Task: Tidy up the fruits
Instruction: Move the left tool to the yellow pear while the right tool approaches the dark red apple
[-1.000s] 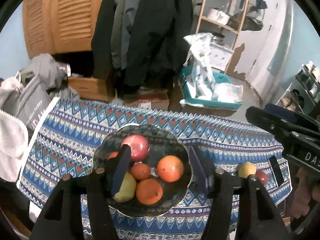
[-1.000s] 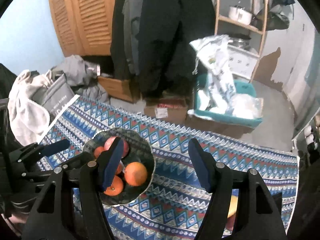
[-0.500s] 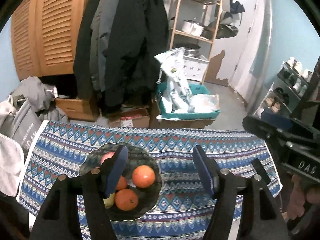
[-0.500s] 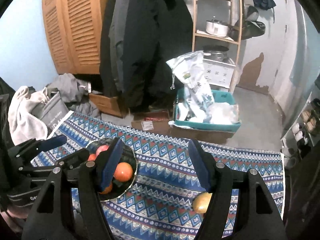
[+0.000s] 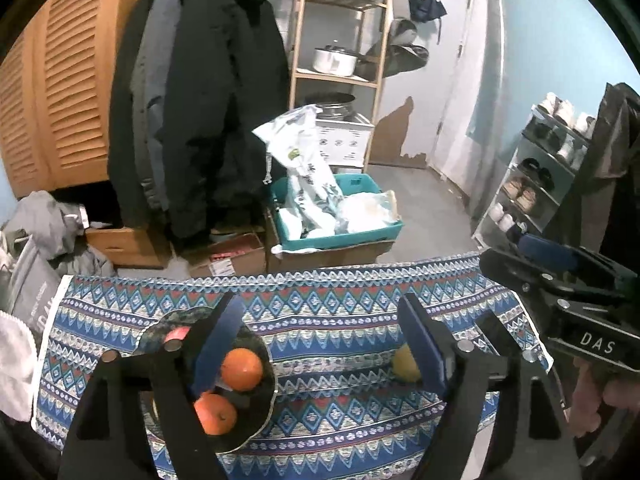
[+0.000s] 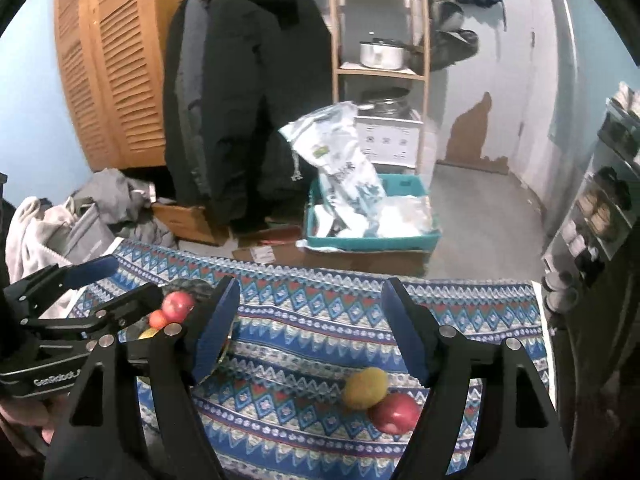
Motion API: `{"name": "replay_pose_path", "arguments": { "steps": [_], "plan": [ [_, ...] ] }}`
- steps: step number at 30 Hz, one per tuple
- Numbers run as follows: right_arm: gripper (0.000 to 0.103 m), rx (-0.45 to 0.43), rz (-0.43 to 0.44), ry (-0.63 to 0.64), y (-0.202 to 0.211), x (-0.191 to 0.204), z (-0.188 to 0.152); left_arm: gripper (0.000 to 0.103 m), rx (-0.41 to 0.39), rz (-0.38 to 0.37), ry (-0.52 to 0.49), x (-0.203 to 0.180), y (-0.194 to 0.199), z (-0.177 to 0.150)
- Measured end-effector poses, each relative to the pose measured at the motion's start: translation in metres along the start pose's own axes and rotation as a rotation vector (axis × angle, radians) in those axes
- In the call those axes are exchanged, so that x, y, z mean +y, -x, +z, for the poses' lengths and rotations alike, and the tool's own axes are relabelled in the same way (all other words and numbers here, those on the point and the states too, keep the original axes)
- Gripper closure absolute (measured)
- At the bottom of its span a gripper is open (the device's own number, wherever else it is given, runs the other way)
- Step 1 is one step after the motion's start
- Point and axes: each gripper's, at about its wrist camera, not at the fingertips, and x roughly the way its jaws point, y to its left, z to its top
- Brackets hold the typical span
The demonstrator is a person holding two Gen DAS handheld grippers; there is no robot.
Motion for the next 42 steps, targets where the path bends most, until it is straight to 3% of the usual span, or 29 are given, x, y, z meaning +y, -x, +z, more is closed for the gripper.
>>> {"name": "replay_pose_path", "arguments": {
  "steps": [4, 12, 24, 36, 42],
  "plan": [
    [0.028, -0.001, -0.016, -0.02, 0.006, -0.016, -0.005, 0.016, 0.002, -0.001, -0.022, -0.016, -0.003, 0.001],
    [0.023, 0.003, -0.067, -0.046, 0.011, -0.045, -0.018, 0.016, 0.018, -0.015, -0.067, -0.043, -0.015, -0.002],
    [0.021, 0.052, -0.109, -0.103, 0.002, -0.087, -0.035, 0.016, 0.112, -0.043, -0.122, -0.072, -0.057, -0.015],
    [0.02, 0.247, -0.119, -0.161, -0.06, -0.121, -0.087, 0.016, 0.289, -0.046, -0.152, -0.07, -0.13, -0.057],
    [0.02, 0.365, -0.097, -0.208, -0.094, -0.137, -0.12, 0.016, 0.363, -0.011, -0.158, -0.068, -0.162, -0.078]
  ]
}}
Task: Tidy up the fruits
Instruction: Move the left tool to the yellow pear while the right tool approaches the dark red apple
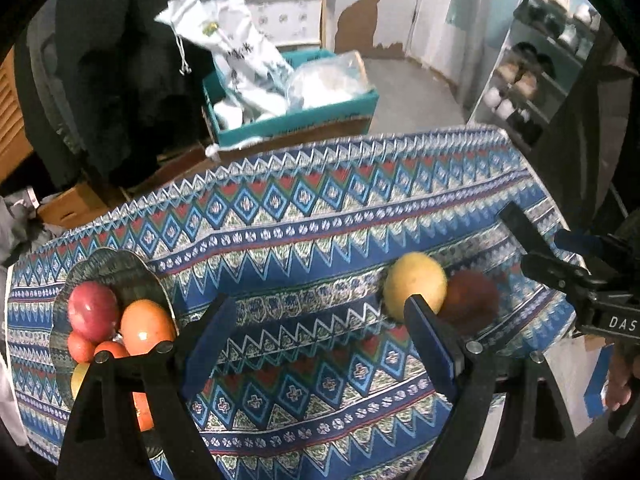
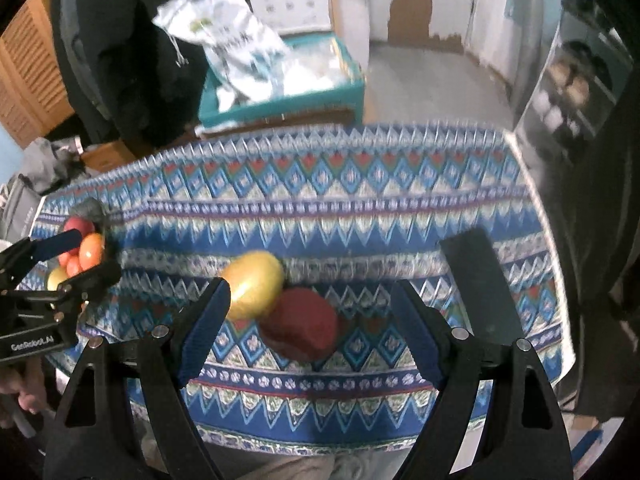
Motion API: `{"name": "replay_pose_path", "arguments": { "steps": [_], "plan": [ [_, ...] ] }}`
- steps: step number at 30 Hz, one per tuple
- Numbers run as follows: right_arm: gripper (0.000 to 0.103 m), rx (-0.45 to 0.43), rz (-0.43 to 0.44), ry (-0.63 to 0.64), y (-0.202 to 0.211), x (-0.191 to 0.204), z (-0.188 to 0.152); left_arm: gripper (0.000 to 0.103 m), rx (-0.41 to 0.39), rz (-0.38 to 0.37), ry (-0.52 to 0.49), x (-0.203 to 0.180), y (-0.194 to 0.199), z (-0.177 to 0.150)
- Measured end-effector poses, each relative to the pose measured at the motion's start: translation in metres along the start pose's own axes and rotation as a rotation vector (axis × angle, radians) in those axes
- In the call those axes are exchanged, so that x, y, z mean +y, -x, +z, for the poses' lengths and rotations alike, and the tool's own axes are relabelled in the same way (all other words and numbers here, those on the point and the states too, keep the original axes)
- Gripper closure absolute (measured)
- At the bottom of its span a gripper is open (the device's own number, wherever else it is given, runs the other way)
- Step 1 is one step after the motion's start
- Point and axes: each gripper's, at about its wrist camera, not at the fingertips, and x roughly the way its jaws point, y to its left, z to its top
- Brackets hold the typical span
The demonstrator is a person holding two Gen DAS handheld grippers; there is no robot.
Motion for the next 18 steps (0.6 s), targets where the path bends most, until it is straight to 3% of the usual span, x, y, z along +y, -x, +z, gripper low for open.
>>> {"name": "replay_pose_path", "arguments": {
  "steps": [10, 18],
  "plan": [
    [0.02, 0.156, -0.01, 0.033, -0.062, 0.002, -0.025, 0.016, 0.085, -0.041, 0.037, -0.001, -0.039, -0.009],
    [0.02, 0.19, -0.004, 0.065, -0.083, 0.012, -0.027, 0.016, 0.106, -0.027, 0.053, 0.008, -0.052, -0.013]
  ]
}}
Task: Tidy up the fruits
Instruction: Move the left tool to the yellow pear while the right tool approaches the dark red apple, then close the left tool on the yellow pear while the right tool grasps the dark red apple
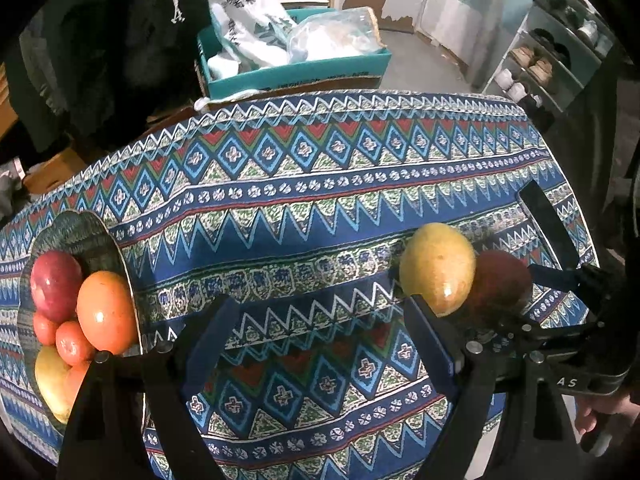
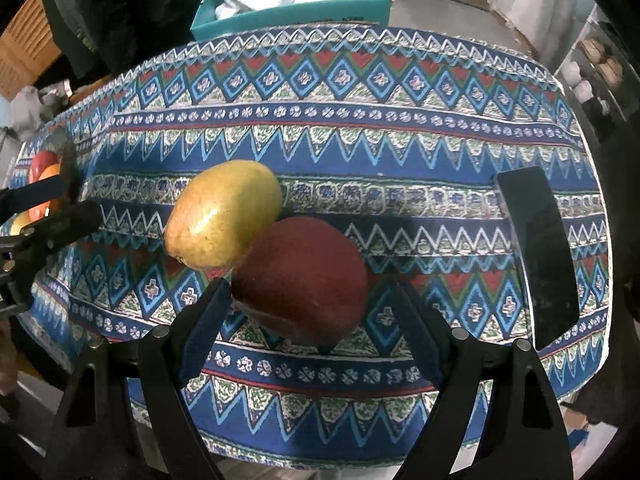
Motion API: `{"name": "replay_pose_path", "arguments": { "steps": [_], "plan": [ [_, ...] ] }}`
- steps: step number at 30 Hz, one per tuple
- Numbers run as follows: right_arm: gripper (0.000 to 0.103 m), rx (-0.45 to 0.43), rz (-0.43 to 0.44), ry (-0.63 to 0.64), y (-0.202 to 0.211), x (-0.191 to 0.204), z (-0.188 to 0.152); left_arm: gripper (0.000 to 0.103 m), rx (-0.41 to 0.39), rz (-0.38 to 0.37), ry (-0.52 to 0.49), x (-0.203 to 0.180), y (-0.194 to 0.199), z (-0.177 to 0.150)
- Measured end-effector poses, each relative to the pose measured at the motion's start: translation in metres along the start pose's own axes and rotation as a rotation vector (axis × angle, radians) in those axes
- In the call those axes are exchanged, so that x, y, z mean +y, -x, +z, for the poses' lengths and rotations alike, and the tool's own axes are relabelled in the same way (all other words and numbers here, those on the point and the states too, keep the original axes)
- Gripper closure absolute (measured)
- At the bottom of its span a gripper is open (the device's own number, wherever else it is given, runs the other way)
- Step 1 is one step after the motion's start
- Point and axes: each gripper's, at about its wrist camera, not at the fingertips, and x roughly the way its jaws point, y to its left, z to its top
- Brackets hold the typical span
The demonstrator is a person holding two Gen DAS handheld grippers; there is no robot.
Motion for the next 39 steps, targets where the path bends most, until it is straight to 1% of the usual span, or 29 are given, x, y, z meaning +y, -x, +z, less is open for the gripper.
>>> {"name": "replay_pose_path", "arguments": {
  "steps": [4, 6, 11, 15, 17, 24, 32, 39],
  "plan": [
    [0.02, 0.017, 0.003, 0.003, -0.009, 0.004, 0.002, 0.016, 0.005, -0.002, 0.008, 0.002, -0.003, 0.0],
    [0.026, 0.021, 0.003, 0.006, -0.012, 0.005, 0.002, 0.016, 0.004, -0.004, 0.009, 0.002, -0.003, 0.0],
    [0.028, 0.012, -0.01, 0.026, -0.012, 0.009, 0.002, 0.016, -0.002, -0.024, 0.012, -0.003, -0.003, 0.003],
    [0.029, -0.007, -0.015, 0.015, -0.008, 0.007, 0.0, 0.016, -0.013, -0.047, 0.014, -0.011, -0.003, 0.008],
    [0.029, -0.029, -0.012, -0.006, -0.001, -0.001, 0.0, 0.016, -0.018, -0.057, 0.014, -0.015, -0.003, 0.01],
    [0.029, -0.101, -0.046, -0.087, 0.022, -0.031, -0.003, 0.016, -0.025, -0.1, 0.019, -0.032, -0.007, 0.018],
    [0.029, -0.119, -0.049, -0.169, 0.026, -0.06, -0.008, 0.016, -0.016, -0.144, -0.021, -0.065, -0.02, 0.025],
    [0.029, -0.117, -0.053, -0.203, 0.025, -0.077, -0.014, 0.016, 0.021, -0.137, -0.067, -0.09, -0.042, 0.025]
  ]
}}
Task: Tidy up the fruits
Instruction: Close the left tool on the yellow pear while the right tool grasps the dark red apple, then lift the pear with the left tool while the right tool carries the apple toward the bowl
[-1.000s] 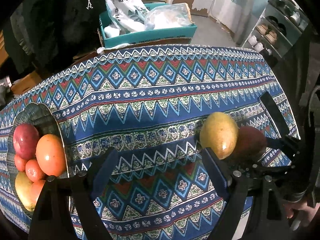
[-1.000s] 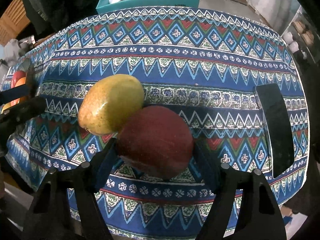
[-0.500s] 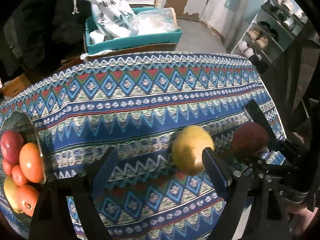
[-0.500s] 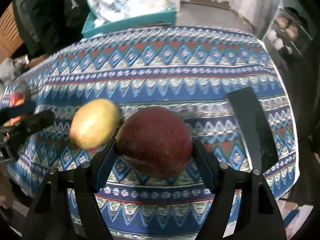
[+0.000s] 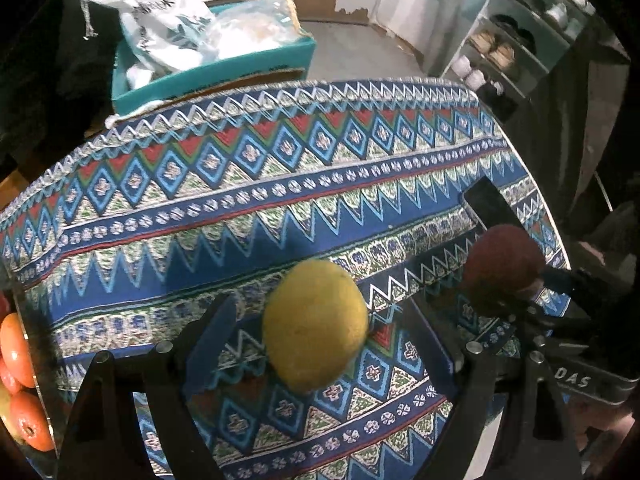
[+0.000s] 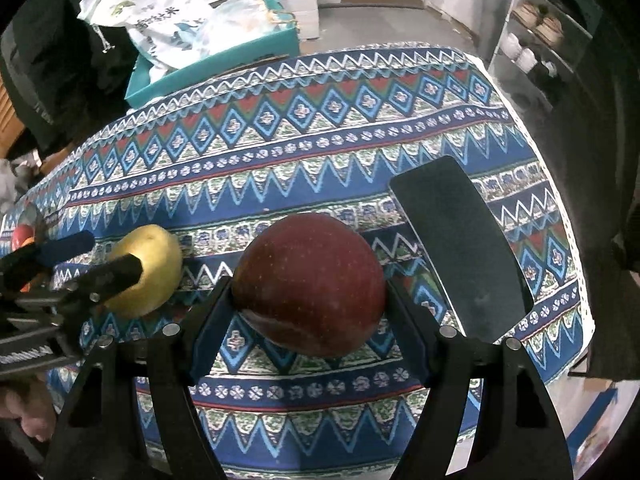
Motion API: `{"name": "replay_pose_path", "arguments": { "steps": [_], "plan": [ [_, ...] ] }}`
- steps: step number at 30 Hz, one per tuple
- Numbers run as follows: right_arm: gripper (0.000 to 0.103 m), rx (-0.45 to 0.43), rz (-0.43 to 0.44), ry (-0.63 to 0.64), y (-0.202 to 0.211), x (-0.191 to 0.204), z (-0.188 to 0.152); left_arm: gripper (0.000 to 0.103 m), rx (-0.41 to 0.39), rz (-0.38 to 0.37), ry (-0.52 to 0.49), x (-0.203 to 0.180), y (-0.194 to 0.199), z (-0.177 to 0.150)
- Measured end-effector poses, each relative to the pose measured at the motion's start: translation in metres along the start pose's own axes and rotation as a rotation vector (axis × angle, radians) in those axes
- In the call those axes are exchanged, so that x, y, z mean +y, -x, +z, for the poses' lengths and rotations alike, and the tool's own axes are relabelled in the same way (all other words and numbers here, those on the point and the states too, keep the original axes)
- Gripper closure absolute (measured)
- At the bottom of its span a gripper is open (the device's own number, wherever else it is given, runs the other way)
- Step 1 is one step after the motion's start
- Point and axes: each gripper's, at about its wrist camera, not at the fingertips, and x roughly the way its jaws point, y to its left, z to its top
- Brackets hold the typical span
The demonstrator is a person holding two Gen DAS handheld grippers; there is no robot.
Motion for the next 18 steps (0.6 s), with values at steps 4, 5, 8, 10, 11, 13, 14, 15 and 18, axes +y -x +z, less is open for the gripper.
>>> {"name": "replay_pose_path", "arguments": {
  "steps": [4, 5, 8, 10, 11, 13, 14, 15, 18],
  "plan": [
    [0.028, 0.005, 0.003, -0.02, -0.002, -0.007, -0.001, 0.016, 0.027, 0.009, -0.014, -0.006, -0.014, -0.003],
    [0.028, 0.006, 0.004, -0.023, -0.002, -0.009, -0.001, 0.016, 0.035, 0.017, -0.018, -0.007, -0.018, -0.004],
    [0.028, 0.009, 0.008, -0.028, -0.003, -0.011, -0.002, 0.016, 0.051, 0.021, -0.011, -0.005, -0.025, -0.006],
    [0.028, 0.012, 0.011, -0.03, -0.004, -0.012, -0.002, 0.017, 0.065, 0.021, 0.007, -0.002, -0.03, -0.009],
    [0.028, 0.013, 0.012, -0.031, -0.004, -0.012, -0.002, 0.019, 0.068, 0.019, 0.011, -0.002, -0.031, -0.01],
    [0.028, 0.014, 0.015, -0.03, -0.004, -0.012, -0.003, 0.027, 0.078, 0.018, 0.02, 0.001, -0.035, -0.012],
    [0.028, 0.014, 0.016, -0.029, -0.004, -0.012, -0.003, 0.032, 0.086, 0.019, 0.022, 0.002, -0.037, -0.012],
    [0.028, 0.014, 0.017, -0.028, -0.005, -0.011, -0.002, 0.034, 0.09, 0.018, 0.024, 0.003, -0.038, -0.013],
    [0.028, 0.014, 0.02, -0.026, -0.004, -0.01, -0.002, 0.036, 0.09, -0.012, 0.038, 0.007, -0.039, -0.015]
  ]
}}
